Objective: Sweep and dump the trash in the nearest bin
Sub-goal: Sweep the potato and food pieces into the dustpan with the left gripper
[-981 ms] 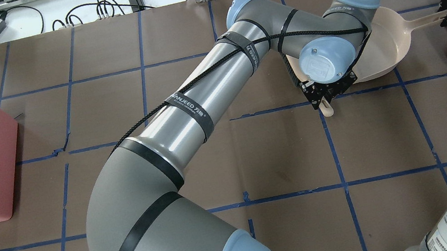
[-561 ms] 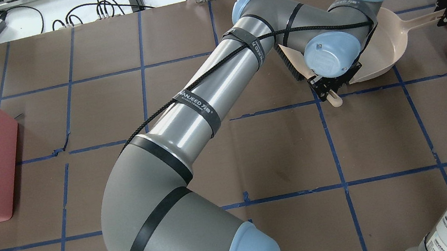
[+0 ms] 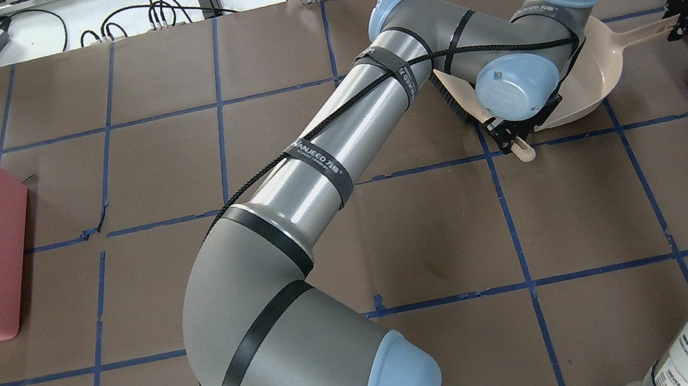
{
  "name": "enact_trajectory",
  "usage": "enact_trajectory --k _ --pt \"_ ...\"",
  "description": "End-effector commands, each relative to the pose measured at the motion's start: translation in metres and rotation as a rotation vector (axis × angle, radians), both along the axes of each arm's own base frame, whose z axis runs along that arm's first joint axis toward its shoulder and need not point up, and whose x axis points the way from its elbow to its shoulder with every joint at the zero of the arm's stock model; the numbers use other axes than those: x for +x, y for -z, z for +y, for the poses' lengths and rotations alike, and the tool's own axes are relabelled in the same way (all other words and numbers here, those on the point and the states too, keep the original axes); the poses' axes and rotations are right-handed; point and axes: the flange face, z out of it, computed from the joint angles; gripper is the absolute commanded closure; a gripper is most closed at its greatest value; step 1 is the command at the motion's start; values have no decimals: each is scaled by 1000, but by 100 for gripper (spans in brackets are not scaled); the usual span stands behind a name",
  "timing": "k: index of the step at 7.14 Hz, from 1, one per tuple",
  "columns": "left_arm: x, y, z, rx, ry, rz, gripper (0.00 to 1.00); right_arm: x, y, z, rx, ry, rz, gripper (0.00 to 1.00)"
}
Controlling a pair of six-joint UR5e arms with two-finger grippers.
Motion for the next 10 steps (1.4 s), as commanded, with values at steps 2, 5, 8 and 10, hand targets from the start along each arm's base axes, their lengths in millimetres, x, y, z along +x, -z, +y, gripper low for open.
enact_trajectory --k 2,5,8,10 --pt "-27 6 20 -25 218 27 100 0 0 0 2 1 3 100" --pt "-66 -30 50 -111 416 101 100 0 -2 0 0 1 6 100" --pt "-68 -48 55 -147 592 115 100 0 -1 0 1 3 4 100" --pt "-67 -37 56 -131 592 103 100 -1 0 0 2 15 3 100"
